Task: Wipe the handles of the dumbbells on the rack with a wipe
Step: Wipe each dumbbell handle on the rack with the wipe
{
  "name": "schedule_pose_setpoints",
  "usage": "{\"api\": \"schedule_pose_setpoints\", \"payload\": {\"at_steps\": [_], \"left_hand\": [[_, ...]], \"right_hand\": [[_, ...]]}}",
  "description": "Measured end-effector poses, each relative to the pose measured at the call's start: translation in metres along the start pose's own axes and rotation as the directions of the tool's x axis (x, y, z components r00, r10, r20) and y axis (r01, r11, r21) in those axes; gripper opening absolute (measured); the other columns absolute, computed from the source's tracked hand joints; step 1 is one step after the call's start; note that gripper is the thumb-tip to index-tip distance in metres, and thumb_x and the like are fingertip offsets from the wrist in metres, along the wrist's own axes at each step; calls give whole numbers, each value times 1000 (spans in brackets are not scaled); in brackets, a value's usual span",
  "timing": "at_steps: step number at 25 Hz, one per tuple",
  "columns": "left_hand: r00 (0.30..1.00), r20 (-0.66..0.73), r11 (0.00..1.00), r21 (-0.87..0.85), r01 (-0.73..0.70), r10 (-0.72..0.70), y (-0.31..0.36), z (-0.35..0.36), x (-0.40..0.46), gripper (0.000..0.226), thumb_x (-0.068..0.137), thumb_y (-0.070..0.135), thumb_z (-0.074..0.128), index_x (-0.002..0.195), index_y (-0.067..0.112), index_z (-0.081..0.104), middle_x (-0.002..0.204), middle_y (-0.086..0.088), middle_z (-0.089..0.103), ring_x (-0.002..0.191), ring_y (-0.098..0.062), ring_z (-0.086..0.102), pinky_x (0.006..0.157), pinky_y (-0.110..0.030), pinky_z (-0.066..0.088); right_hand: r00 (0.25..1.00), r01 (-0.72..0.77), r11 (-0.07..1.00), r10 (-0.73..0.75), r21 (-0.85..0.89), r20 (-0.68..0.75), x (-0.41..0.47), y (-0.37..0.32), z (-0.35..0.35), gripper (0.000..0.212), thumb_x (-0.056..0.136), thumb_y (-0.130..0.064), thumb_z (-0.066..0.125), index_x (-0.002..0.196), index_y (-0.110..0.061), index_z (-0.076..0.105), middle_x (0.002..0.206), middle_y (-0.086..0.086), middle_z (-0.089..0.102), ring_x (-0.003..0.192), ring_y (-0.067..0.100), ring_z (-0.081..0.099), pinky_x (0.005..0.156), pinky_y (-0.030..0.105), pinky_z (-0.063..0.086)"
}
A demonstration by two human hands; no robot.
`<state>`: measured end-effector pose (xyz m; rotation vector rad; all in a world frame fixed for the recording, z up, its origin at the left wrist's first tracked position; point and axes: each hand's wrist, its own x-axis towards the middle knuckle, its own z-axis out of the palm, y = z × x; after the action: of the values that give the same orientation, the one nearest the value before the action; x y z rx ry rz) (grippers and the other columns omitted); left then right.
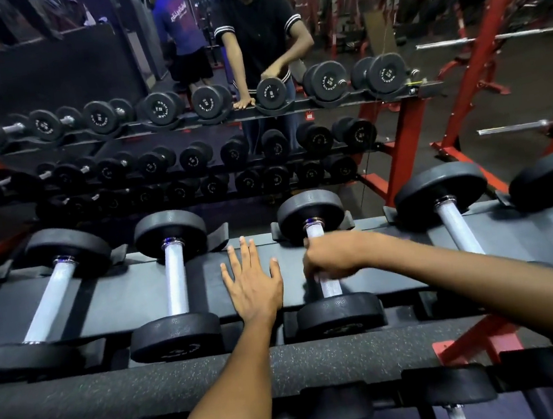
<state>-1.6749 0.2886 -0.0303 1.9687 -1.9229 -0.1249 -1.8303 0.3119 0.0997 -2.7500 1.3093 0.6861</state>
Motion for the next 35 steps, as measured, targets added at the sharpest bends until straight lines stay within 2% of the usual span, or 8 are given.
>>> {"api": "schedule_pose_setpoints", "payload": {"at_steps": [6,10,12,14,16,24,28,35], "left_hand": [[1000,-2,1000,5,2,-2,2,-2,2,67,98,50,28,155,20,9,163,4,3,149,-17,-8,120,-43,-7],[1000,5,1000,29,2,-2,1,0,0,67,99,50,26,155,20,7,163,4,1,149,-18,-8,119,-43,-8],[1000,13,999,32,4,-4,1,-1,1,67,99,50,26,155,20,6,163,4,1,149,-18,-8,120,-44,-7],[1000,11,999,37,3,-4,0,0,0,67,99,51,25,155,20,5,163,4,0,149,-18,-8,121,-44,-6],[1000,23,1000,31,3,-4,1,-1,0,67,99,51,25,155,21,4,163,4,-1,149,-18,-8,121,-45,-6],[1000,14,999,44,7,-7,2,1,2,68,98,49,28,155,18,7,163,3,2,150,-20,-6,120,-46,-6],[1000,26,1000,19,-3,2,3,1,3,67,98,47,29,155,17,8,163,1,2,150,-21,-6,119,-46,-8],[954,274,970,-172,173,-121,19,-39,5,59,98,36,40,150,12,27,160,-6,19,148,-28,10,117,-48,9]], "right_hand": [[996,50,906,-77,420,50,-34,-3,1,33,91,-10,49,114,-26,67,108,-2,70,88,10,60,71,20,39],[966,-198,786,259,585,-20,-69,33,41,26,87,-6,57,106,-15,72,89,-2,71,78,2,57,68,13,40],[886,-298,472,461,830,56,-54,24,70,25,83,0,54,104,5,67,81,7,63,71,11,55,65,23,43],[905,-245,36,368,969,215,-36,2,85,32,78,7,48,107,16,57,85,13,60,68,13,55,59,22,44],[934,-201,-150,270,968,236,-36,-2,88,33,78,9,45,108,11,60,81,7,64,62,8,55,54,17,41],[937,-150,-309,259,939,235,-34,-10,83,32,71,-22,73,94,0,66,83,9,68,70,13,62,66,20,50],[758,-314,-14,599,949,260,-41,-10,70,14,71,-14,80,72,-6,69,63,2,63,56,9,52,53,18,43],[476,0,-227,856,974,200,-77,-21,53,6,83,8,62,86,3,61,87,19,58,59,21,58,45,21,54]]}}
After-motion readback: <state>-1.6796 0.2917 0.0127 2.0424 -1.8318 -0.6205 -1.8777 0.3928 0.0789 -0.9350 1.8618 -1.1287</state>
